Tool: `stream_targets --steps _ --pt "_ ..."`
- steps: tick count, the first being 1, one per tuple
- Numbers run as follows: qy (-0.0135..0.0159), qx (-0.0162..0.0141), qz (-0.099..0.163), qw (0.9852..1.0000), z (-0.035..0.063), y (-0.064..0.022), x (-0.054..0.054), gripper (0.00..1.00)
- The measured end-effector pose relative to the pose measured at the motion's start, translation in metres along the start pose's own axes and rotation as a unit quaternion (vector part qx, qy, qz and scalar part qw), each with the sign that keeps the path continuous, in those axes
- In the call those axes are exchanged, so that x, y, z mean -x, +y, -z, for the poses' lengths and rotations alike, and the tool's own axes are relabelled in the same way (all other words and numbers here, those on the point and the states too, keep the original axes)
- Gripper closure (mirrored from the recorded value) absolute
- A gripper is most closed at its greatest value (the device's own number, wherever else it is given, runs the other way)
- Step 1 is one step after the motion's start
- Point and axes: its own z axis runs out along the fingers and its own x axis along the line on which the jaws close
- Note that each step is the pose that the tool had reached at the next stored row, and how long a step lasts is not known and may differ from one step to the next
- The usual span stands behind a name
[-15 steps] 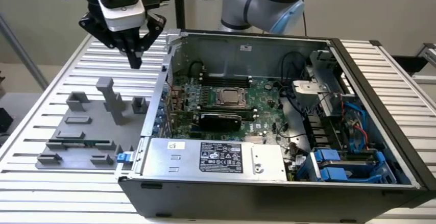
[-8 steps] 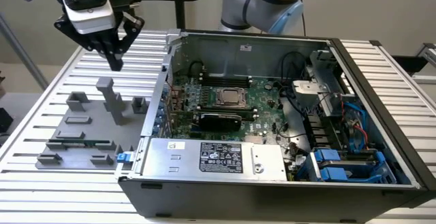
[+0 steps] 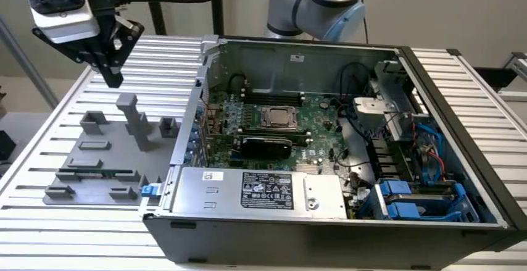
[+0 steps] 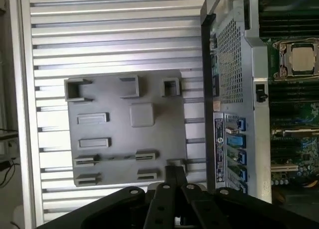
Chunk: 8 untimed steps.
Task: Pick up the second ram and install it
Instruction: 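Reach for the second ram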
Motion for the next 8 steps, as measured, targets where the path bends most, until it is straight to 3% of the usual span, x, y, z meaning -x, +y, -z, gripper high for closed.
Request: stream_targets --steps 8 --pt "0.0 0.0 0.0 1.0 -0.0048 -0.0041 -0.036 1.0"
